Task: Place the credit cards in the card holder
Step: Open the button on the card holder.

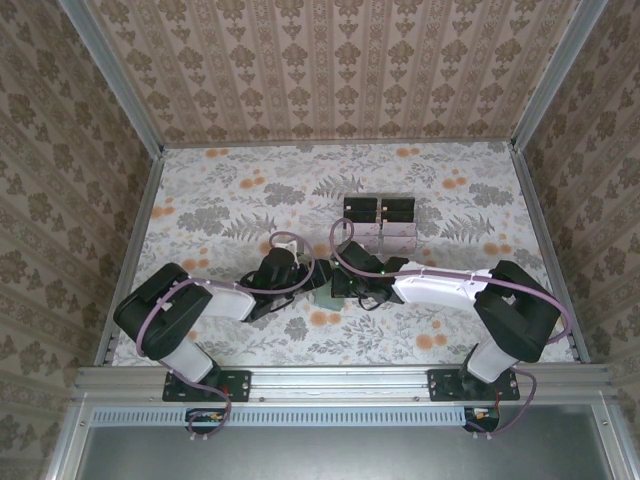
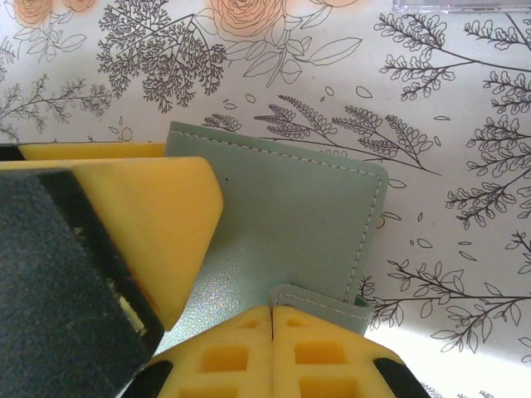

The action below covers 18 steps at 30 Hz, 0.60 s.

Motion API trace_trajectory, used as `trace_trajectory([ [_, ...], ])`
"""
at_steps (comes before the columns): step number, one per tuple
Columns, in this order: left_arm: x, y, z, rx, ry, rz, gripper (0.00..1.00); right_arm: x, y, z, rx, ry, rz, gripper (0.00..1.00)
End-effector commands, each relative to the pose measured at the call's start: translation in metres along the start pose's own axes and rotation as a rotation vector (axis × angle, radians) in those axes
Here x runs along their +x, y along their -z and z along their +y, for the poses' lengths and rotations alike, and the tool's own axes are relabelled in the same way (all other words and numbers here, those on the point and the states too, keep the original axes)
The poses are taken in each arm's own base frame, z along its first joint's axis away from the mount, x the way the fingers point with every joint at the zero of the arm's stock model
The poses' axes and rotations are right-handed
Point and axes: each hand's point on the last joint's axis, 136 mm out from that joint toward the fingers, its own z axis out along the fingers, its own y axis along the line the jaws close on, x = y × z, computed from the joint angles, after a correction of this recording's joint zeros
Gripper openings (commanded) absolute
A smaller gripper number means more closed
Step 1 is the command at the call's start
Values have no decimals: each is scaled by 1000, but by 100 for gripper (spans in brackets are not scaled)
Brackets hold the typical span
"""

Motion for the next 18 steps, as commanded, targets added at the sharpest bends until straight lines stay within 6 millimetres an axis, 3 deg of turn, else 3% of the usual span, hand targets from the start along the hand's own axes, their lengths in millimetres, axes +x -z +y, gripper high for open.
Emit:
trace_trajectory([
  [1,3,0,-5,37,5,-2,53,-7,8,6,-42,-28,-21,0],
  [3,2,1,-6,42,2,-5,43,-8,9,6,-44,-30,-24,0],
  [8,-1,5,-6,38,-16,-18,0,-9,12,-1,-29,-35,-29,0],
  [18,-13,21,5,-8,-43,-55,0,-4,14,-35,32,-74,-25,0],
])
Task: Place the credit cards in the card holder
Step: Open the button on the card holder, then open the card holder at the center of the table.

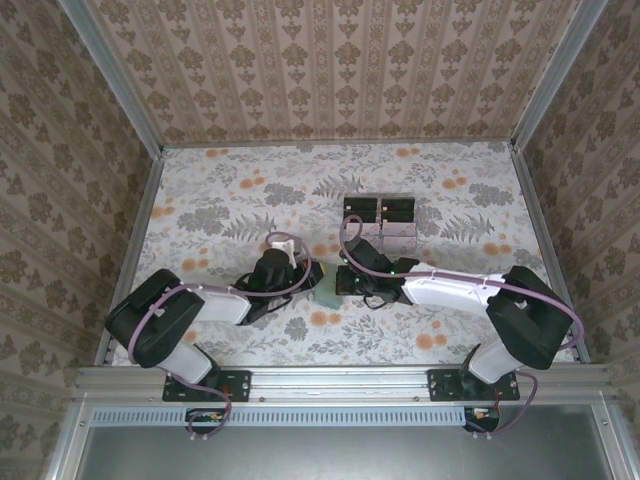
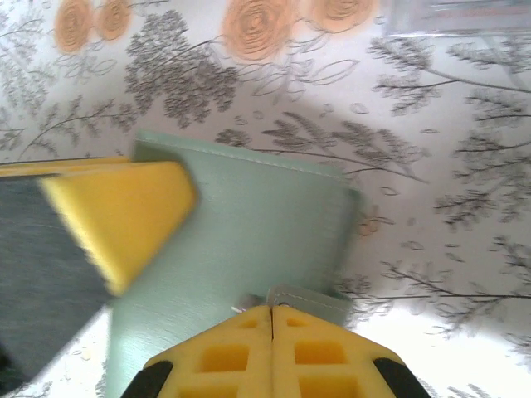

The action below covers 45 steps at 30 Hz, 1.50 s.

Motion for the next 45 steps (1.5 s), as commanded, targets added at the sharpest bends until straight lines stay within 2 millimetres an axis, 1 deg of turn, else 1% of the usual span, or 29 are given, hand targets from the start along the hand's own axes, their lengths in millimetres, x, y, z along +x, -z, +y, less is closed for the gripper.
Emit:
trace_trajectory([
  [1,-5,9,12,-51,-33,-14,0,2,4,-26,69,-39,-5,0],
  [6,-7,11,11,-59,-49,-13,0,1,5,-25,54,-39,-6,0],
  [9,-7,10,11,-67,-57,-5,0,0,5,-15,11,-27,-2,0],
  [10,-6,11,13,-77,-60,-5,7,-1,6,-10,-13,-21,3,0],
  [11,-6,11,16,-88,-63,-5,21,-1,6,-5,-35,-16,9,0],
  [14,-7,15,21,-116,-74,-3,46,-5,11,7,-84,-6,6,0],
  [15,-7,17,23,-128,-80,-1,51,-6,12,11,-97,-4,5,0],
  [19,-11,27,29,-175,-108,-4,65,-13,19,24,-141,3,-1,0],
  [24,-18,38,23,-195,-159,-3,72,-20,29,36,-182,0,-19,0],
  [28,-22,42,13,-184,-192,10,73,-25,36,42,-207,-8,-35,0],
  [35,-21,36,4,-164,-204,44,75,-29,41,48,-226,-15,-47,0],
  [45,-16,24,-5,-147,-223,77,76,-31,43,52,-244,-24,-52,0],
])
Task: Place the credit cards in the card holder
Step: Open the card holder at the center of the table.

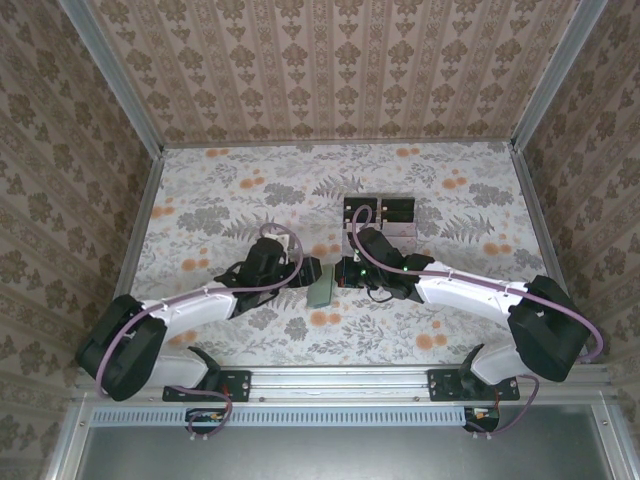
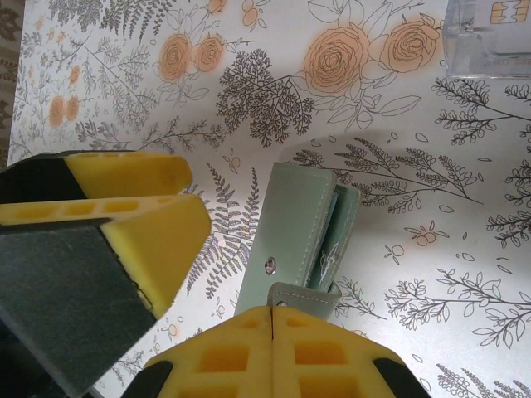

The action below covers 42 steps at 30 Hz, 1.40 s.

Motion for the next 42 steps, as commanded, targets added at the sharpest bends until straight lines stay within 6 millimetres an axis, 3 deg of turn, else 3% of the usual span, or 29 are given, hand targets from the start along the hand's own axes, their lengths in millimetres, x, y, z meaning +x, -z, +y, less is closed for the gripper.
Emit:
trace_trajectory([
  [1,-7,-3,-13,29,-36,1,76,-14,11,25,-80,-6,-36,0],
  [4,-7,-5,-15,32,-38,5,77,-18,20,34,-110,-2,-55,0],
  [13,-5,-11,-21,40,-45,17,78,-19,21,38,-123,0,-57,0],
  [21,5,-13,-1,-31,-27,24,77,-16,19,32,-103,2,-54,0],
  [32,18,6,42,-185,39,-34,73,-4,10,0,-31,-22,-48,0],
  [39,32,13,74,-319,68,5,51,10,-6,-32,52,-47,-30,0],
  [42,38,12,83,-356,72,24,48,16,-11,-50,101,-61,-25,0],
])
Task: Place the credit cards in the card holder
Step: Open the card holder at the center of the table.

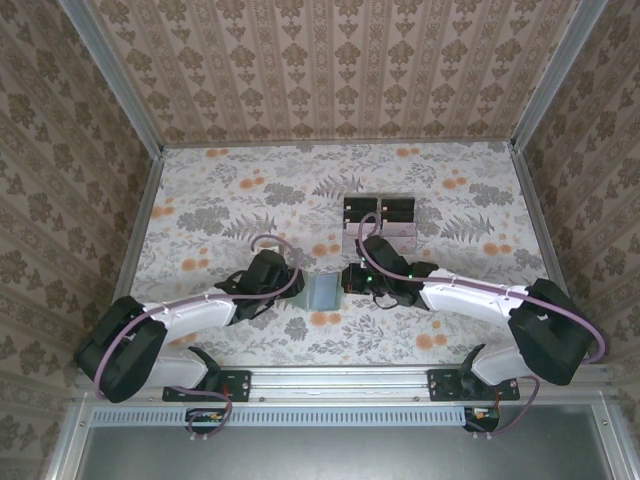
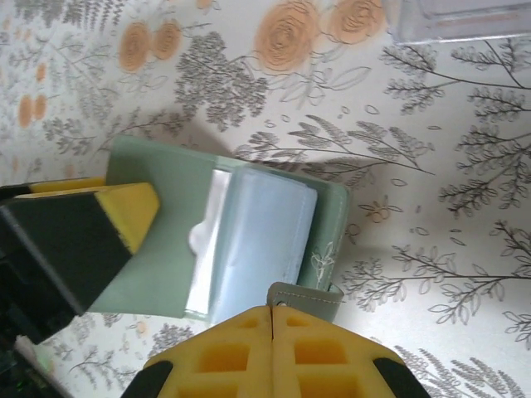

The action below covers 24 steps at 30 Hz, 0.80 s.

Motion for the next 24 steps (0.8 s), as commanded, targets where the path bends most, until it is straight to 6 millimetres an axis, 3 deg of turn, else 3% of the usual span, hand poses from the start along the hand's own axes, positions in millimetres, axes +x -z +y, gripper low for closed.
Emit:
trace_trajectory([
  [1,14,-4,27,-104,11,37,48,2,-8,-28,81,-35,-23,2],
  [7,19,-5,34,-124,7,45,49,7,-12,-70,182,-80,-27,11],
  [11,23,-6,36,-128,8,54,51,9,-12,-78,206,-83,-17,14],
  [14,26,-6,38,-130,10,63,54,7,-8,-72,188,-84,-17,19],
  [17,26,-5,37,-122,9,62,56,4,-1,-63,166,-77,-19,31],
  [24,13,4,26,-104,-36,43,67,-4,31,-15,100,21,-32,47],
])
